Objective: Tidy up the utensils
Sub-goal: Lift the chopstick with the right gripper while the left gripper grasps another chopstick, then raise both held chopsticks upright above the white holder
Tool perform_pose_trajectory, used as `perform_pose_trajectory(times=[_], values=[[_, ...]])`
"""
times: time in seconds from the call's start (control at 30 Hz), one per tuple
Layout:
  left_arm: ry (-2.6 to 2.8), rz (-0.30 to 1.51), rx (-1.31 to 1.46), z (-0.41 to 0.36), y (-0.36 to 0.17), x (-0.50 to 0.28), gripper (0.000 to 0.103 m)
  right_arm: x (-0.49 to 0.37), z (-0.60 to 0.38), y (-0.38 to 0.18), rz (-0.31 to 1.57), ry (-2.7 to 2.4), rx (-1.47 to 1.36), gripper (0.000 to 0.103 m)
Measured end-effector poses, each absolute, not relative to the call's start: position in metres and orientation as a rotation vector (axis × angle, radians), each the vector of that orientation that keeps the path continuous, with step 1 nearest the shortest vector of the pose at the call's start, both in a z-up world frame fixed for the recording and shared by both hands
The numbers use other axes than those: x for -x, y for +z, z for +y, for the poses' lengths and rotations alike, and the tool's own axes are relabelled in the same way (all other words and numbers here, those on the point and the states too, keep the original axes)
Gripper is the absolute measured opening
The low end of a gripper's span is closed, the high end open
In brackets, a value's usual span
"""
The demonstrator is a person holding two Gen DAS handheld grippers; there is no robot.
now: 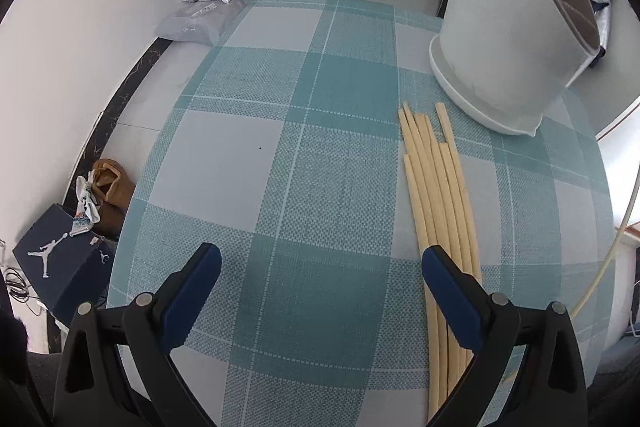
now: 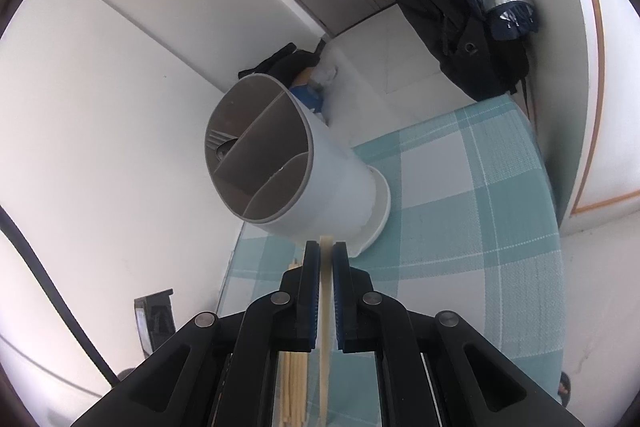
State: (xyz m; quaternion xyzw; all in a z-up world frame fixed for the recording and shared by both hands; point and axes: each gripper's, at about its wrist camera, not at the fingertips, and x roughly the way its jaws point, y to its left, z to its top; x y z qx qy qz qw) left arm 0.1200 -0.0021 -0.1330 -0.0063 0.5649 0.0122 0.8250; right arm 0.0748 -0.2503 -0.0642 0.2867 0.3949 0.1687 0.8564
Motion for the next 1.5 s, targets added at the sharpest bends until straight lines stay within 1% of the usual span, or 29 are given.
perform_pose_trajectory(times=[0.37, 0.5, 0.7, 0.73, 0.8, 0.83, 0.87, 0.9, 0.97, 1.0, 1.07, 1.1, 1.13, 1.23, 1.37, 1.5], values=[[-0.008, 1.236, 0.040, -0.004, -0.138, -0.126, 0.099, -0.074, -0.247, -0.059, 0.817, 0.381, -0.592, 0.006], [-0.004, 1.225, -0.033, -0.013, -0.139, -0.125, 0.101, -0.075, -0.249, -0.059, 0.816, 0.383, -0.598, 0.006], [0.010, 1.261, -0.007, -0.004, -0.139, -0.132, 0.100, -0.074, -0.249, -0.058, 0.814, 0.380, -0.590, 0.006], [0.006, 1.265, -0.012, -0.005, -0.139, -0.134, 0.097, -0.073, -0.249, -0.058, 0.813, 0.382, -0.589, 0.006], [-0.008, 1.274, -0.009, -0.008, -0.136, -0.138, 0.085, -0.073, -0.250, -0.057, 0.810, 0.383, -0.593, 0.006], [-0.010, 1.273, -0.013, -0.010, -0.135, -0.140, 0.076, -0.073, -0.250, -0.056, 0.809, 0.384, -0.593, 0.006], [-0.020, 1.272, -0.022, -0.014, -0.134, -0.144, 0.069, -0.072, -0.250, -0.056, 0.807, 0.384, -0.594, 0.006], [-0.029, 1.269, -0.026, -0.017, -0.134, -0.146, 0.067, -0.072, -0.251, -0.055, 0.805, 0.384, -0.596, 0.006], [-0.032, 1.261, -0.024, -0.019, -0.133, -0.152, 0.049, -0.072, -0.251, -0.055, 0.804, 0.385, -0.598, 0.006], [-0.032, 1.258, -0.021, -0.020, -0.133, -0.154, 0.043, -0.072, -0.251, -0.055, 0.803, 0.386, -0.599, 0.006], [-0.041, 1.254, -0.015, -0.023, -0.132, -0.157, 0.014, -0.072, -0.251, -0.055, 0.801, 0.386, -0.598, 0.006], [-0.054, 1.257, -0.015, -0.026, -0.131, -0.157, 0.007, -0.072, -0.251, -0.054, 0.799, 0.386, -0.595, 0.006], [-0.054, 1.257, -0.020, -0.028, -0.132, -0.157, 0.003, -0.071, -0.251, -0.053, 0.796, 0.386, -0.592, 0.006], [-0.033, 1.243, -0.018, -0.030, -0.132, -0.155, 0.002, -0.071, -0.250, -0.051, 0.791, 0.384, -0.582, 0.006], [-0.023, 1.219, 0.055, -0.018, -0.127, -0.156, 0.001, -0.071, -0.247, -0.046, 0.782, 0.375, -0.555, 0.006], [-0.022, 1.103, 0.136, -0.003, -0.102, -0.147, 0.001, -0.066, -0.239, -0.040, 0.762, 0.372, -0.495, 0.006]])
